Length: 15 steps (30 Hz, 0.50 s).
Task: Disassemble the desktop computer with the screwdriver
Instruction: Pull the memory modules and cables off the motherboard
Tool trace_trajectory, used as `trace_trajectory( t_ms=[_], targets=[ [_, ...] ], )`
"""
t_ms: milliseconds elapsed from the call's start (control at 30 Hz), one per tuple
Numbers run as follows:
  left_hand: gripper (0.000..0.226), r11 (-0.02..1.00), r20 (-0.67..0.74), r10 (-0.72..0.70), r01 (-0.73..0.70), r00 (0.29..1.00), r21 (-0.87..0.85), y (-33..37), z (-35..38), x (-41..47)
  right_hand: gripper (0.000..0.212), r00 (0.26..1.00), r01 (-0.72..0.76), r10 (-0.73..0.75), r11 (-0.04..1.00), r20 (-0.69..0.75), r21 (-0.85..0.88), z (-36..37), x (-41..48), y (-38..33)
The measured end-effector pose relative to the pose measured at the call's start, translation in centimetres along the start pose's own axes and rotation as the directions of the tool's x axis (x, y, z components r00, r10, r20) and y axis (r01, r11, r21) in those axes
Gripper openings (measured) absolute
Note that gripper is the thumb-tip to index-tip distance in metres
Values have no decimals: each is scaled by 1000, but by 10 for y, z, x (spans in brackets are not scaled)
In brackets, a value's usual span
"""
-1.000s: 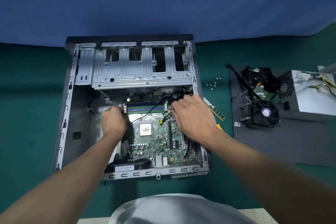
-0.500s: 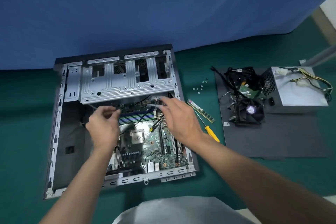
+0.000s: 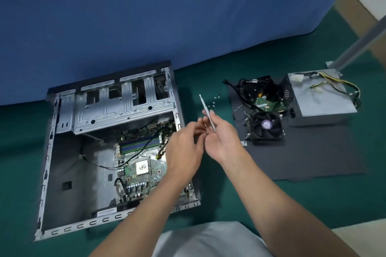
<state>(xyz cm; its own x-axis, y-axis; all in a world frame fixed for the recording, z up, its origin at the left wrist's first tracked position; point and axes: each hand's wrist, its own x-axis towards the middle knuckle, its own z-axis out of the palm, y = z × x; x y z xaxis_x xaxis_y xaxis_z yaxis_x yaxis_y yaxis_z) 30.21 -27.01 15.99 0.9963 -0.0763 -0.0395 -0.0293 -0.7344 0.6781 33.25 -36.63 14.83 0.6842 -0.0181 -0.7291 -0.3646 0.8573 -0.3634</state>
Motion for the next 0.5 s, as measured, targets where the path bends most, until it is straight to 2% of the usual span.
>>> trace_trajectory(
  t_ms=[167, 333, 500],
  targets=[
    [37, 932, 36, 234, -235, 972, 276, -21, 2, -27, 19, 988, -13, -20, 976, -153, -215, -33, 24, 7],
    [33, 907, 146, 282, -313, 948, 282, -29, -1, -29, 16, 982, -66, -24, 883, -185, -464, -51, 41, 28],
    [38, 896, 216, 293, -346, 931, 277, -33, -6, -30, 15, 986, -11, -77, 857, -150, -515, -48, 49, 28]
  ],
)
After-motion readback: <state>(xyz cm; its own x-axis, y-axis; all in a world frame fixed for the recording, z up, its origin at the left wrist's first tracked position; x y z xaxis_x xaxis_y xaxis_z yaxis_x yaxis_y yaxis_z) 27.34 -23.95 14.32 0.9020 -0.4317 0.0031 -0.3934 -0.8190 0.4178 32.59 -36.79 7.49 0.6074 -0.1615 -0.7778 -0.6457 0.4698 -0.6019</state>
